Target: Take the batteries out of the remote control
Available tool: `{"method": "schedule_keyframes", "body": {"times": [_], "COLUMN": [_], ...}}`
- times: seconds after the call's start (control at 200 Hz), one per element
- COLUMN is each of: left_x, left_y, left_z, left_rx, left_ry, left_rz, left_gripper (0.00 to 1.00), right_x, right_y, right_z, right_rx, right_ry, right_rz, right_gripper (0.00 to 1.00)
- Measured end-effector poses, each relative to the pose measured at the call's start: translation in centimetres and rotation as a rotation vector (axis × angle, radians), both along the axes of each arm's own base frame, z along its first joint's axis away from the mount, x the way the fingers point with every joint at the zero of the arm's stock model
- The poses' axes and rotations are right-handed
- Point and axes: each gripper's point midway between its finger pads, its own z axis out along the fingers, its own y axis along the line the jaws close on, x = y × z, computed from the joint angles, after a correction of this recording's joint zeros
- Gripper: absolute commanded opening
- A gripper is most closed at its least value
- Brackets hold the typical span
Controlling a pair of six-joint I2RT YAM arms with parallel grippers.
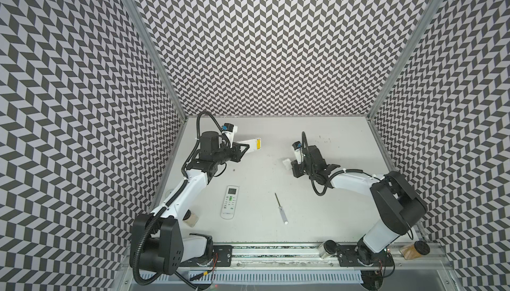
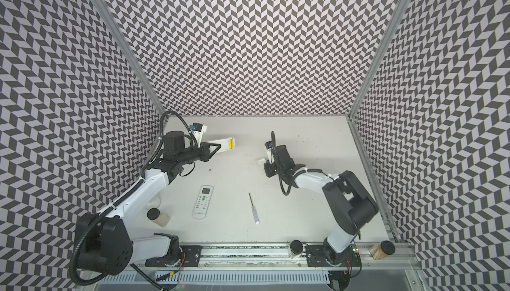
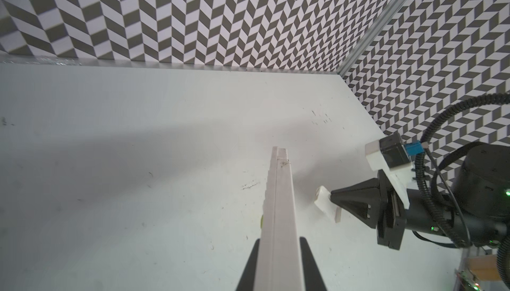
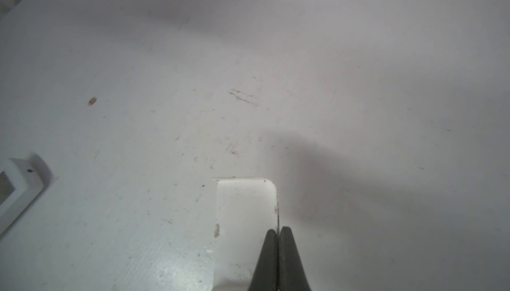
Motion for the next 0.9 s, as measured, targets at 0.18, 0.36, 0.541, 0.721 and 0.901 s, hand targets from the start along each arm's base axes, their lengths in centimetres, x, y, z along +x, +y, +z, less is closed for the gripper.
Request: {"method": "schedule_keyframes", "body": {"times": [0.18,0.36,0.541,0.721,0.901], "left_x": [-1.2,-1.5,-1.6,-1.4,-1.2], "left_y": [-1.5,-3.1,-4.1,-4.3,-4.5], "left_z": [-2.2,-3.1,-3.7,-4.7,-5.9], "left_rx": [-0.061,-0.105,-0.134,-0.149,-0.16], "left_ry": [0.088,0.146,0.189,0.24,0.285], "left_rz": [-0.043,-0.077,-0.089,-0.08,-0.068], "left_gripper": [0.0,0.0,0.0,0.0,0.0], "right_x": [-0.7,-0.3,-0.2,-0.9,-1.1], "right_y": [-7.2,-11.5,-13.7,-14.6,-14.5], "right_z": [-1.3,-1.1,-1.8,-3.7,-4.3], "right_rx": [-0.01,0.023,0.045,0.033,0.041], "right_ry": [0.029,0.046,0.087,0.158,0.187], "right_rz": [-0.21,-0.374,-0.467,-0.507,-0.511], "right_gripper": [0.0,0.0,0.0,0.01,0.1]}}
